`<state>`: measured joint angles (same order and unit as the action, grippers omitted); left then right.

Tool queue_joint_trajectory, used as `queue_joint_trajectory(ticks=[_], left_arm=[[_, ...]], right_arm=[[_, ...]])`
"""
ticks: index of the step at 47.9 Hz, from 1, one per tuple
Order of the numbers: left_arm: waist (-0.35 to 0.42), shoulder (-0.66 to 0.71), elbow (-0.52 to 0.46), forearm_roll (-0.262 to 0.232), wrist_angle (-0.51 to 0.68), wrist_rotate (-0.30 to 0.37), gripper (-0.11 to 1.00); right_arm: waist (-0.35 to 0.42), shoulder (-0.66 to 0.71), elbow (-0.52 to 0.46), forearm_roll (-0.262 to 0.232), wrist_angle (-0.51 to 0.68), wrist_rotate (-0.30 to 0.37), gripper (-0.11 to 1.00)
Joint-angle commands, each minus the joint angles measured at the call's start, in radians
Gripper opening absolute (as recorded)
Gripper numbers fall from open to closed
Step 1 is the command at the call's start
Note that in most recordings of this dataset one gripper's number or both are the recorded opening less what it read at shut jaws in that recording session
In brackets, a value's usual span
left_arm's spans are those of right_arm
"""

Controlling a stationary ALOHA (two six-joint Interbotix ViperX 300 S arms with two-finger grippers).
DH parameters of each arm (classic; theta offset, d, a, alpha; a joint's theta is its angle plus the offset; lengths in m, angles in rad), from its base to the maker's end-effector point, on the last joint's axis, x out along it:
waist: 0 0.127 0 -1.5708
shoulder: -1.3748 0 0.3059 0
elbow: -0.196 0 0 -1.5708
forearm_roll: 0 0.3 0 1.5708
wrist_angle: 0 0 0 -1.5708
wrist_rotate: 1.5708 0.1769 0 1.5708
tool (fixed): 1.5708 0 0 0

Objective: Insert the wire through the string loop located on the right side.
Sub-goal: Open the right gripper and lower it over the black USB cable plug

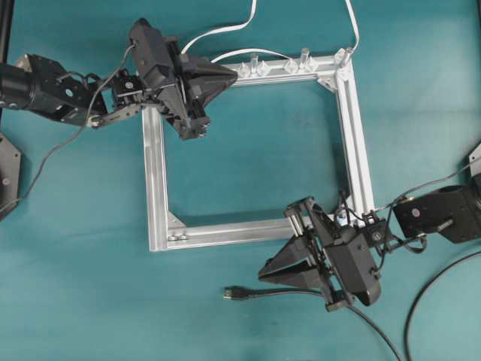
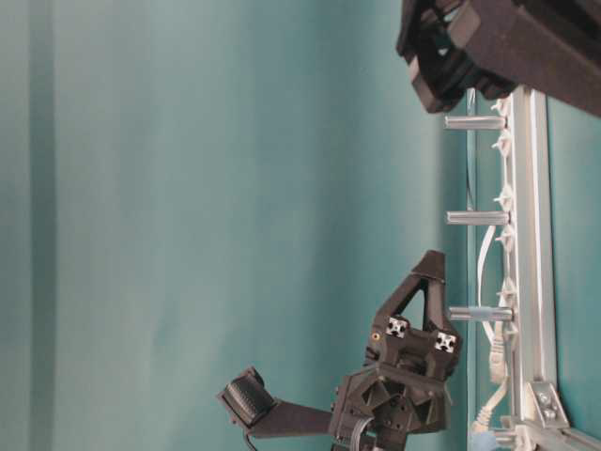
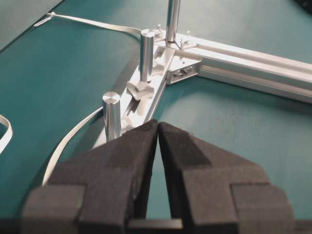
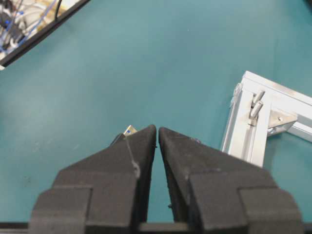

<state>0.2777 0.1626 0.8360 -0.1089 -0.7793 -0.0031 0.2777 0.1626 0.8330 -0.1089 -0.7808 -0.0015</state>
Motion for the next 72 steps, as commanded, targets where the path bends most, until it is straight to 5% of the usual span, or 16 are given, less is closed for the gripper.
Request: queue_joint_trajectory(ticks=[1, 9, 28, 33, 38, 43, 52, 72], left_arm=[[0.009, -0.037, -0.034, 0.044, 0.031, 0.003, 0.15], [0.014, -0.064, -0.061, 0.049, 0.14, 0.011, 0.0], [0.014, -0.124, -0.006, 0.048, 0.206, 0.0, 0.0], [0.012, -0.147, 0.011, 0.049, 0.241, 0.005, 0.0], [0.014, -0.17, 0.021, 0.049, 0.279, 0.006, 0.01], [0.012, -0.19, 0.029, 0.048, 0.319, 0.006, 0.2], [0.012, -0.215, 0.037, 0.048, 0.36, 0.006, 0.72], [0.003, -0.213, 0.041, 0.049, 0.365, 0.009, 0.72]], right_arm=[[-0.015, 0.0, -0.018, 0.006, -0.002, 0.015, 0.24], [-0.014, 0.026, -0.058, 0.124, 0.123, 0.095, 0.02], [-0.006, 0.015, -0.081, 0.127, 0.143, 0.114, 0.02], [0.0, 0.014, -0.086, 0.14, 0.141, 0.115, 0.11], [0.014, 0.014, -0.091, 0.198, 0.141, 0.115, 0.36], [0.026, 0.014, -0.086, 0.27, 0.141, 0.112, 0.62], [0.054, 0.014, -0.083, 0.342, 0.135, 0.107, 0.62], [0.144, 0.014, -0.086, 0.472, 0.135, 0.1, 0.62]])
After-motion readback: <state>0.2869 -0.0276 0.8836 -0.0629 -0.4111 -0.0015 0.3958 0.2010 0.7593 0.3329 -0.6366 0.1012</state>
